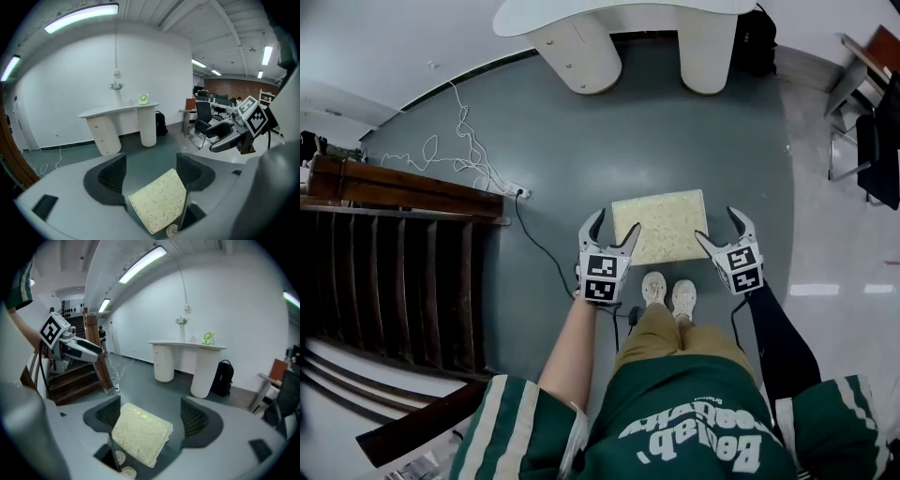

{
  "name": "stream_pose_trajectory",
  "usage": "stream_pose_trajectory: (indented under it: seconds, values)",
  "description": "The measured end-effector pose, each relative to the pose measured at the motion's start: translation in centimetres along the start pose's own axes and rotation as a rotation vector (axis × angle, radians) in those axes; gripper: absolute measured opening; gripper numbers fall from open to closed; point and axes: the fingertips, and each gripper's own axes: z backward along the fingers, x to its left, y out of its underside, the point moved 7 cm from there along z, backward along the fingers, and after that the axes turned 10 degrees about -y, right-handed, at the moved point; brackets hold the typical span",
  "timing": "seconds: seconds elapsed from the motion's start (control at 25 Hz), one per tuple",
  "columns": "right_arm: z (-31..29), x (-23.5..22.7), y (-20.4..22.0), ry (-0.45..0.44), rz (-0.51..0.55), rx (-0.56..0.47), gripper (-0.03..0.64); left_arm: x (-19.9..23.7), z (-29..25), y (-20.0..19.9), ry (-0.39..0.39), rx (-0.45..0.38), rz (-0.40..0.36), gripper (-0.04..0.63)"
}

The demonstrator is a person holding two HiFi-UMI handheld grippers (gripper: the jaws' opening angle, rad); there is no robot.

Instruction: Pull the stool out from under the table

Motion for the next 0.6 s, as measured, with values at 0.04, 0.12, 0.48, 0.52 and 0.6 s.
stream_pose_trajectory:
  seconds: [0.04, 0.12, 0.48, 0.52, 0.6]
  values:
    - [0.7, 0.4, -1.0, 0.009, 0.001, -0.025, 0.411, 0.0, 0.9, -0.7, 0.003, -0.016, -0.001, 0.337]
    - [2.1, 1.5, -2.7, 0.027, -0.004, -0.074, 0.410, 0.2, 2.8, -2.2, -0.005, -0.055, 0.005, 0.336]
    - [7.0, 8.6, -9.3, 0.060, 0.007, -0.247, 0.405, 3.1, 12.0, -7.5, -0.085, -0.233, 0.037, 0.299]
    - [7.4, 9.1, -9.9, 0.069, 0.003, -0.259, 0.405, 3.6, 12.9, -7.9, -0.093, -0.252, 0.040, 0.298]
    - [7.9, 10.3, -10.9, 0.093, 0.006, -0.285, 0.403, 4.9, 14.6, -8.2, -0.107, -0.285, 0.046, 0.282]
